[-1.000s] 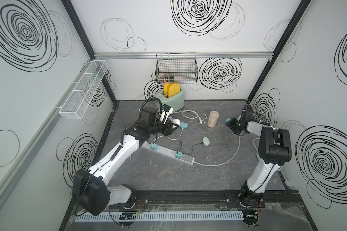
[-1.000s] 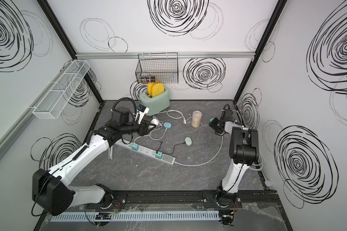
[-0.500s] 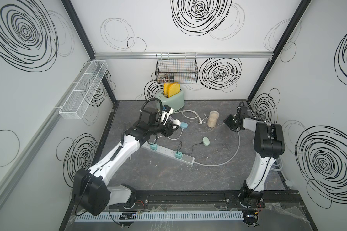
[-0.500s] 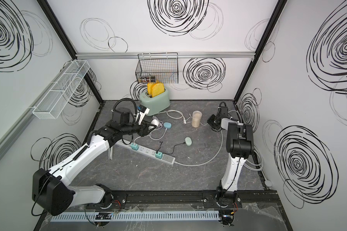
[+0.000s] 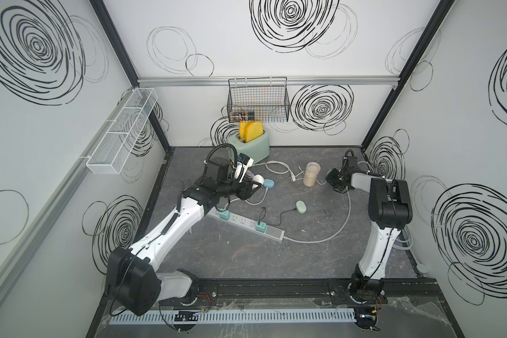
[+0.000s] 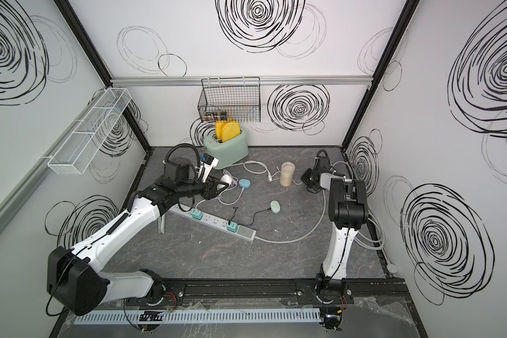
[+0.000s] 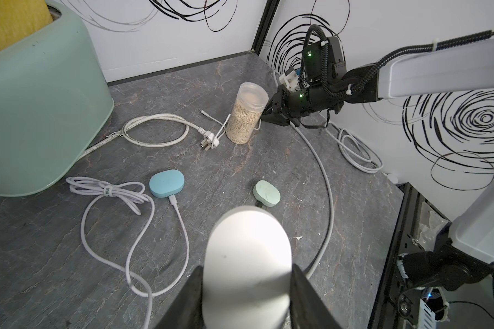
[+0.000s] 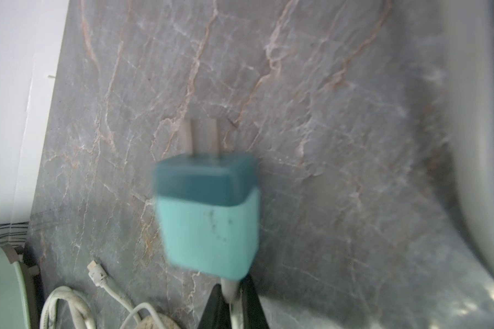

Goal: Charge the bluetooth headset
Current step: Pick up the plug from the center of the board, then place the plug at the center of the board.

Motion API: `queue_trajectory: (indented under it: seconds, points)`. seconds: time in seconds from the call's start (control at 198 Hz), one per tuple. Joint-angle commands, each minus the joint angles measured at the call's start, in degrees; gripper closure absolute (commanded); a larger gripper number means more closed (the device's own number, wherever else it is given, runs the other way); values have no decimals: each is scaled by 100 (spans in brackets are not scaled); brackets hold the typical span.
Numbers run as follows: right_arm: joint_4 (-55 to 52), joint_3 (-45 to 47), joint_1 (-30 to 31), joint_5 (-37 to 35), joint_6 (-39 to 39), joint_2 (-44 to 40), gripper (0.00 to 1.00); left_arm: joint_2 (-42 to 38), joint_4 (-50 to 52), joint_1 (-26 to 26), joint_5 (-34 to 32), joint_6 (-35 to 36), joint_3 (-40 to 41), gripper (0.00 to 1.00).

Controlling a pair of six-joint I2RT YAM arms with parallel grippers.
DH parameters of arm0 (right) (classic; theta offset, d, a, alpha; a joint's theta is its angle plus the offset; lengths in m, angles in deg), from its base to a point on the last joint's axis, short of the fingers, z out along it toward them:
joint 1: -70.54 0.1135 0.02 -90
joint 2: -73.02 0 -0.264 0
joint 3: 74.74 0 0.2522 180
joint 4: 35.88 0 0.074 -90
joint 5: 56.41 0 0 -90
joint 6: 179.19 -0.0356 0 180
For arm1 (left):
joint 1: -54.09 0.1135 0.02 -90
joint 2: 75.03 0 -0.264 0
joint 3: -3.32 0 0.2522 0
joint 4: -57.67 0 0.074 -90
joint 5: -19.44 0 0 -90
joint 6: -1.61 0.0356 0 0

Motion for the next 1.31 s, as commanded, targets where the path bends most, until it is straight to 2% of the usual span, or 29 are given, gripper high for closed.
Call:
queue_trajectory:
  seconds: [0.0, 0.081, 0.242, 0.418, 0.67, 0.862, 1.079, 1.305]
  points:
    - [-46, 38, 15, -188, -45, -12, 94, -81, -257, -20, 4, 12, 21, 68]
    - [-24, 48, 15, -252, 28, -340, 100, -78, -257, -21, 3, 9, 22, 68]
    - [-128, -124, 4, -238, 241, -1095, 100, -123, -255, -31, 3, 9, 23, 68]
    - [-110, -147, 38, 109, 406, -1805, 100, -205, -248, -20, -58, 31, 32, 68]
    - [648, 220, 241, 949, 906, -2994, 100, -224, -249, -20, -84, 36, 49, 68]
    - [1219, 655, 331, 1113, 1066, -4032, 100, -259, -233, -21, -141, 36, 80, 69]
    - [725, 541, 325, 1310, 1042, -4753, 100, -277, -230, -29, -173, 43, 83, 69]
    - [254, 968, 279, 1229, 964, -5544, 100, -339, -222, -101, -208, 53, 93, 69]
